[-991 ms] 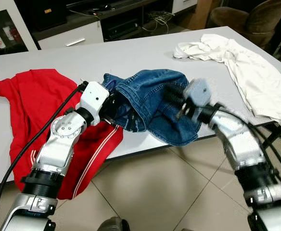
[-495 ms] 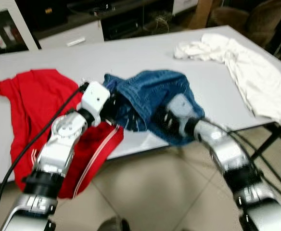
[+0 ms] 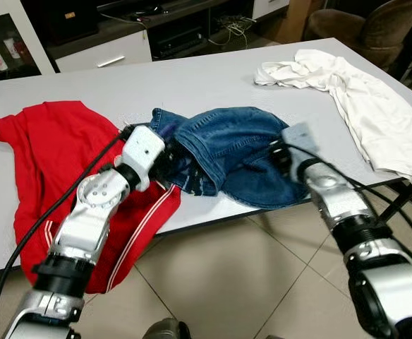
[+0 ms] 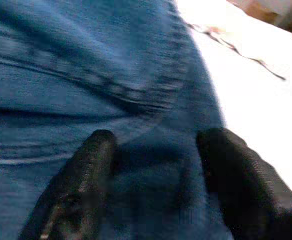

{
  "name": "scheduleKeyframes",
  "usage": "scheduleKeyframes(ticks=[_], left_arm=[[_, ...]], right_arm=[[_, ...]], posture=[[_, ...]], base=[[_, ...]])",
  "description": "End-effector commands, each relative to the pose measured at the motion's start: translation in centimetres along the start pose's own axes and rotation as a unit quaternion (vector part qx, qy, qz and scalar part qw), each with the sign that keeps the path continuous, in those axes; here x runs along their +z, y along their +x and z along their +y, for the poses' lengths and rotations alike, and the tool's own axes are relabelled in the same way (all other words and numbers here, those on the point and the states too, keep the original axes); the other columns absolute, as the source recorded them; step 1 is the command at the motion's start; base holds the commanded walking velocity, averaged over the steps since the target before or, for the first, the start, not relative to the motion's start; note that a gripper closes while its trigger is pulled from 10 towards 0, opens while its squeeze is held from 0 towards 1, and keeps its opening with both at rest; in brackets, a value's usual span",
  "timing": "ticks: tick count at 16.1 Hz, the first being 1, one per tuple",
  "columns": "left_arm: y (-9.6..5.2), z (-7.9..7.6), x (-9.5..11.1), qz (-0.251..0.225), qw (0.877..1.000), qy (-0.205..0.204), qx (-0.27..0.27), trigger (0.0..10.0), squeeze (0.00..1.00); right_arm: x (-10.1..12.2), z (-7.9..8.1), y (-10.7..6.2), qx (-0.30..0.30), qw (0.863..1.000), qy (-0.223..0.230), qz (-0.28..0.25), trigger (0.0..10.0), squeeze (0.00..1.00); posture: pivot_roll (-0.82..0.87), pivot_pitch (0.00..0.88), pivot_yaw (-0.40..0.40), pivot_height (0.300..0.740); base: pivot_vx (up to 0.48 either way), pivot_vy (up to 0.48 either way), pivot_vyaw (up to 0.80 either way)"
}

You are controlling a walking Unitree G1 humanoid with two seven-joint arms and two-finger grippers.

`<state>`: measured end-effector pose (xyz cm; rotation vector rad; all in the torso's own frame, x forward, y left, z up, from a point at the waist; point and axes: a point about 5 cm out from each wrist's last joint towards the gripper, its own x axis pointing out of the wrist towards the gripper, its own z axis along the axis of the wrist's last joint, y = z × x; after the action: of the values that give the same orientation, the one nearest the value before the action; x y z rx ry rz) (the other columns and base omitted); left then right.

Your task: Hang hanger

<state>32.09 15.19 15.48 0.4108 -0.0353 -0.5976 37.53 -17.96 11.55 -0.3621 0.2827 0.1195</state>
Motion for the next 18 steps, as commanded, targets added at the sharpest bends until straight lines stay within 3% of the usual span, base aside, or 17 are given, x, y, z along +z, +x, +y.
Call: scheduleKeyframes(ticks=[1,5,10,14,18], left_arm=[[-0.2,-0.3,-0.1,0.006,1.0,0.005,-0.017,10.0,0.0],[-1.1,0.2,-0.3,0.015,0.999,0.011,-0.03,10.0,0.0],[-2.8,1.8,-0.8,0.034,0.998,0.028,-0.039,10.0,0.0],[-3.9,3.9,-0.2,0.025,0.999,0.028,0.002,10.0,0.0],[-4.9,5.1,-0.2,0.021,0.999,0.016,0.022,10.0,0.0]], right_arm=[[0.0,-0.6,0.1,-0.023,1.0,0.001,0.004,10.0,1.0],[-1.2,-2.3,0.0,-0.081,0.996,-0.002,0.025,10.0,1.0],[-0.1,-3.9,0.0,-0.137,0.99,-0.012,0.001,10.0,1.0],[2.5,-5.1,-0.3,-0.186,0.977,0.002,-0.1,10.0,1.0],[3.2,-6.2,-0.7,-0.221,0.967,-0.006,-0.13,10.0,1.0]], posture=[[-0.02,0.0,0.074,0.736],[-0.01,0.0,0.078,0.736],[-0.01,0.0,0.078,0.736],[-0.01,0.0,0.072,0.736],[-0.02,0.0,0.071,0.736]], base=[[0.0,0.0,0.0],[0.0,0.0,0.0],[0.0,0.0,0.0],[0.0,0.0,0.0],[0.0,0.0,0.0]])
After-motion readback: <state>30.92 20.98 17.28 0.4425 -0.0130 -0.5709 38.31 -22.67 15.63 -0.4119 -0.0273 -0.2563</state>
